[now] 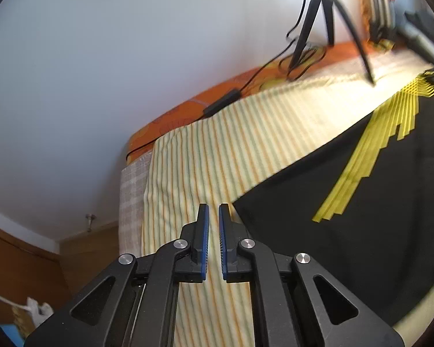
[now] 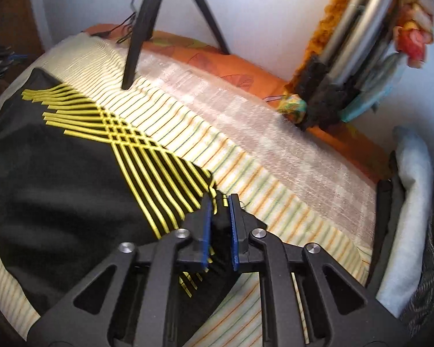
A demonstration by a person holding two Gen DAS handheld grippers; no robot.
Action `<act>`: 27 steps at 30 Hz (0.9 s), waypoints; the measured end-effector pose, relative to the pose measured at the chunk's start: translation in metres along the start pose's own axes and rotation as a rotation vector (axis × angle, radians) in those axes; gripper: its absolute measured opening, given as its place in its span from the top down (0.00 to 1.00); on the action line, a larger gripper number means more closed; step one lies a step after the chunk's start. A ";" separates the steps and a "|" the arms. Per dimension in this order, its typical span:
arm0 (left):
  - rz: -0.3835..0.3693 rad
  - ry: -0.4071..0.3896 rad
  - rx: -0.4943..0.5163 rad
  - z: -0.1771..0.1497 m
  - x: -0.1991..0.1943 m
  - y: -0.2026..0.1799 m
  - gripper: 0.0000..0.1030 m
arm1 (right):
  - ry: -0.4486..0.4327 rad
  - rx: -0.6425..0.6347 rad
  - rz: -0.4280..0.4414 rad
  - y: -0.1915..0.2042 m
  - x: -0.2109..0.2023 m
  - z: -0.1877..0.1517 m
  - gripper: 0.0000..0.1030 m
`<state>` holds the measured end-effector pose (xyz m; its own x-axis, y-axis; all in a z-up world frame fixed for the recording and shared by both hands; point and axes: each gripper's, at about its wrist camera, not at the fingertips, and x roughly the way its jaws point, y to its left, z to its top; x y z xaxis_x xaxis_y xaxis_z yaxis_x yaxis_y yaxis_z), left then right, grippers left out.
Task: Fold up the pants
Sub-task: 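Lower the folded edge onto the shorts and open both grippers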
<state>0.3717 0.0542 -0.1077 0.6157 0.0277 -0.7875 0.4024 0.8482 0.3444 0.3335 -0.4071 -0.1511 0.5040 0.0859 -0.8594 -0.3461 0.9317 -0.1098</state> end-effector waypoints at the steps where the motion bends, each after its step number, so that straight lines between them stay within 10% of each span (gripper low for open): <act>1: -0.019 -0.010 -0.008 -0.002 -0.009 -0.002 0.95 | -0.010 0.011 -0.019 -0.001 -0.006 0.000 0.75; 8: -0.108 -0.070 -0.033 -0.030 -0.063 -0.034 0.94 | -0.115 0.120 -0.042 -0.001 -0.071 -0.010 0.64; 15: -0.202 -0.105 -0.040 -0.057 -0.088 -0.077 0.94 | -0.139 0.195 0.202 0.064 -0.125 -0.048 0.63; 20: -0.252 -0.069 -0.008 -0.067 -0.074 -0.091 0.94 | -0.045 0.202 0.415 0.145 -0.115 -0.082 0.63; 27: -0.284 -0.023 0.015 -0.080 -0.057 -0.081 0.94 | 0.015 0.190 0.451 0.211 -0.063 -0.079 0.63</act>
<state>0.2498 0.0268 -0.1318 0.4916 -0.2224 -0.8420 0.5711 0.8122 0.1189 0.1657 -0.2434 -0.1596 0.3253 0.4918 -0.8077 -0.3760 0.8510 0.3667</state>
